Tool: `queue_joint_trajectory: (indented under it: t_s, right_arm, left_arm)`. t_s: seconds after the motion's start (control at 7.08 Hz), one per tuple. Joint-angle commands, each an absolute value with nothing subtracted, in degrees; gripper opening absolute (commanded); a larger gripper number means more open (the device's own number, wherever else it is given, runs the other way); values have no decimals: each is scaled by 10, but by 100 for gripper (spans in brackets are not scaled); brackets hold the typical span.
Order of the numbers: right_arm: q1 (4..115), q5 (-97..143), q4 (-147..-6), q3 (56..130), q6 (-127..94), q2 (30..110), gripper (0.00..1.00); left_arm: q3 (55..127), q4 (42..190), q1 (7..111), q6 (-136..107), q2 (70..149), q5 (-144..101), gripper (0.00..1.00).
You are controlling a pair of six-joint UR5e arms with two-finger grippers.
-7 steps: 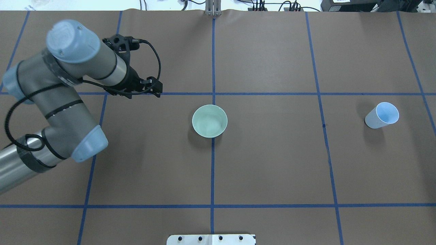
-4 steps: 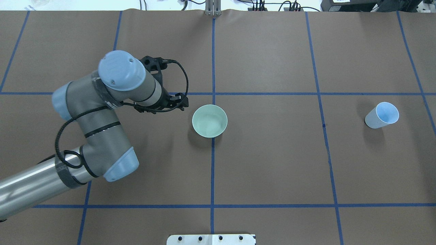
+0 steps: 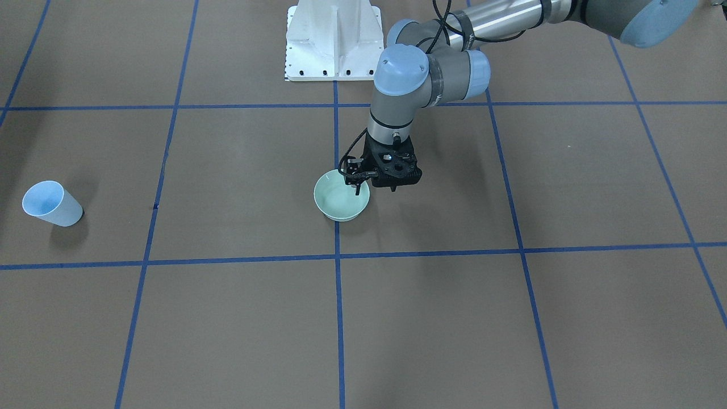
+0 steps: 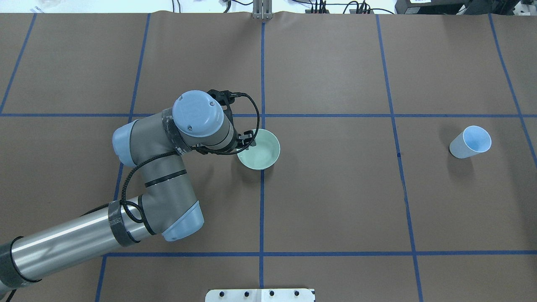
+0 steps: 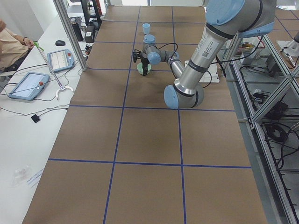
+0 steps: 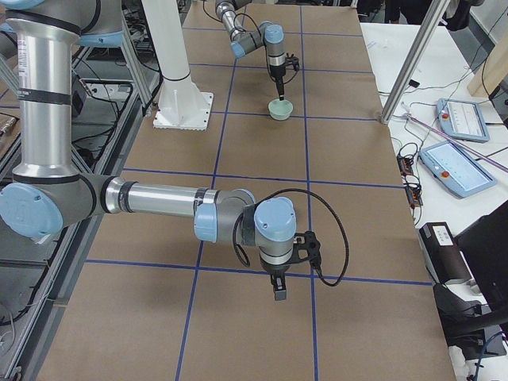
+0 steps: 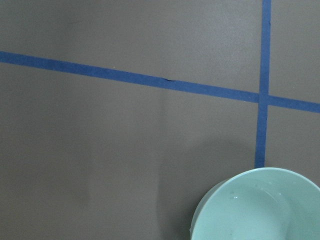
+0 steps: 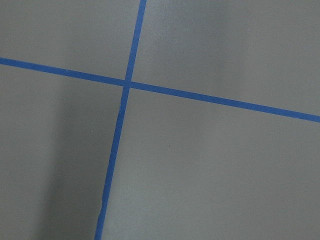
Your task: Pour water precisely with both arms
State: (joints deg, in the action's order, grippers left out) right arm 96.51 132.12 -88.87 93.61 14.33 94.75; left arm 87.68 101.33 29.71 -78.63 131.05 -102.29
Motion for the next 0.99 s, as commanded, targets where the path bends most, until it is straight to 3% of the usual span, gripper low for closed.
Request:
queue_joint_trajectory:
  t_s: [0.0, 0.14, 0.28, 0.85]
  right_arm:
    - [965, 1321, -889, 936, 143, 947, 100]
    - [965, 1321, -889, 936, 143, 947, 100]
    - [965, 1321, -889, 936, 143, 947, 100]
    - [965, 1321, -889, 936, 144, 947, 100]
  left_arm:
    - [867, 1016, 290, -786, 1314, -1020, 39]
    - [867, 1014, 287, -785, 1323, -1021, 14]
    - [867, 1014, 286, -785, 1327, -1021, 0]
    - [894, 1010, 291, -749, 1326, -1030, 0]
